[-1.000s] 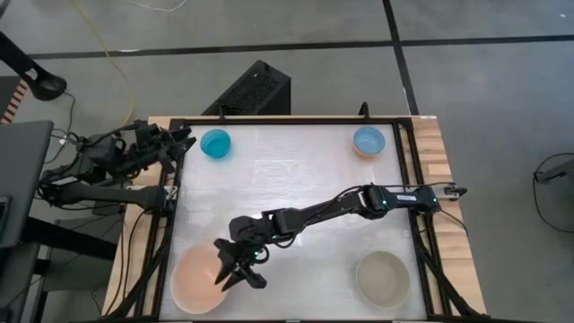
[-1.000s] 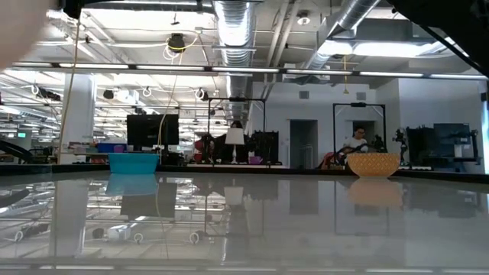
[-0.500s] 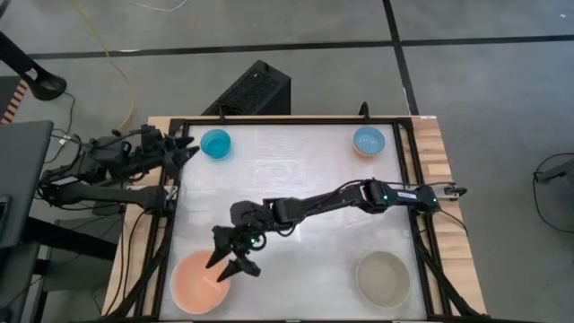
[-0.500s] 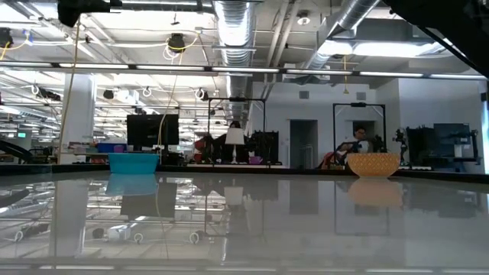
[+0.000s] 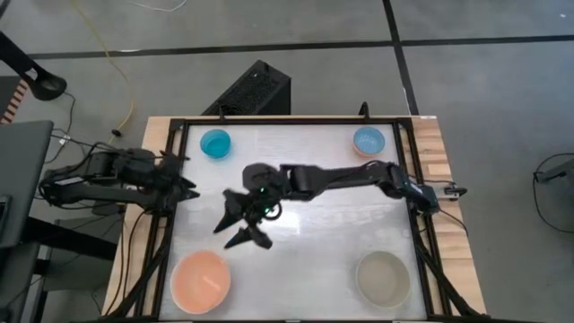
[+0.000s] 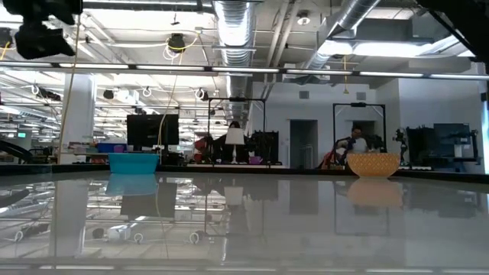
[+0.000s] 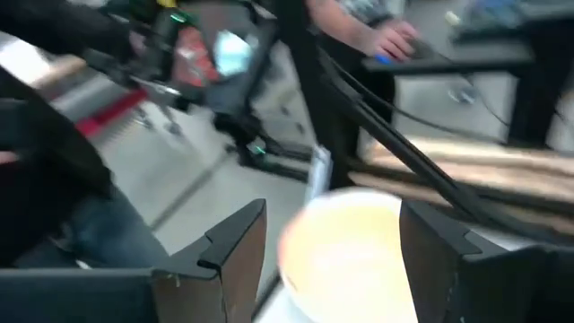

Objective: Nest bowls inside each other
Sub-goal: Move the stacked bowls to the center of the table

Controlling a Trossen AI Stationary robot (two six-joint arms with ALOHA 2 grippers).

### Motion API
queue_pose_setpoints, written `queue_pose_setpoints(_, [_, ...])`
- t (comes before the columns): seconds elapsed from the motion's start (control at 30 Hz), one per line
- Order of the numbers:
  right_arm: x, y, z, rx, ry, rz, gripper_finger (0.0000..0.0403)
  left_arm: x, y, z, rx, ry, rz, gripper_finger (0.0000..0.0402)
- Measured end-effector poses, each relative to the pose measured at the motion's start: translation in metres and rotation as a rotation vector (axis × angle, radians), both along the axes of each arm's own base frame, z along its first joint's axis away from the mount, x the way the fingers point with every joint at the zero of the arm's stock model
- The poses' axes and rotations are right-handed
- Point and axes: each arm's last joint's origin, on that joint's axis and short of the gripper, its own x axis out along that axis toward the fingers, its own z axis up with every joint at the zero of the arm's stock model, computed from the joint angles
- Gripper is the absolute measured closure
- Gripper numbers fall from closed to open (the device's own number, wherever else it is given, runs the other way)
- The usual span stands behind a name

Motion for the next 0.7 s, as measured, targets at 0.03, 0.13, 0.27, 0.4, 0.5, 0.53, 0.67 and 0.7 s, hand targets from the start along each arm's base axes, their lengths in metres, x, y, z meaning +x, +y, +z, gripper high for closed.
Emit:
queue_pose_setpoints(0.03, [-0.007,-0.004,0.005,-0.024,0.026,-0.022,0.0181,0.001,-0.001,-0.002,-0.014,0.020,-0.017,0.0152])
queue_pose_setpoints(0.13, [-0.026,-0.018,0.016,-0.089,0.113,-0.081,0.0181,0.005,-0.003,-0.005,-0.071,0.081,-0.091,0.0152])
queue_pose_setpoints(0.27, [-0.053,-0.031,0.027,-0.152,0.235,-0.147,0.0181,0.018,-0.010,-0.015,-0.180,0.178,-0.225,0.0152])
queue_pose_setpoints(0.4, [-0.075,-0.037,0.030,-0.231,0.372,-0.225,0.0182,0.031,-0.020,-0.032,-0.258,0.304,-0.332,0.0152])
queue_pose_setpoints(0.5, [-0.087,-0.040,0.027,-0.275,0.477,-0.267,0.0182,0.041,-0.030,-0.042,-0.248,0.365,-0.406,0.0152])
queue_pose_setpoints(0.53, [-0.091,-0.040,0.026,-0.282,0.517,-0.278,0.0182,0.044,-0.034,-0.043,-0.246,0.361,-0.430,0.0152])
queue_pose_setpoints(0.67, [-0.105,-0.042,0.019,-0.320,0.678,-0.316,0.0182,0.055,-0.049,-0.047,-0.265,0.344,-0.501,0.0152])
queue_pose_setpoints(0.7, [-0.108,-0.042,0.017,-0.333,0.714,-0.319,0.0182,0.056,-0.053,-0.049,-0.268,0.355,-0.517,0.0152])
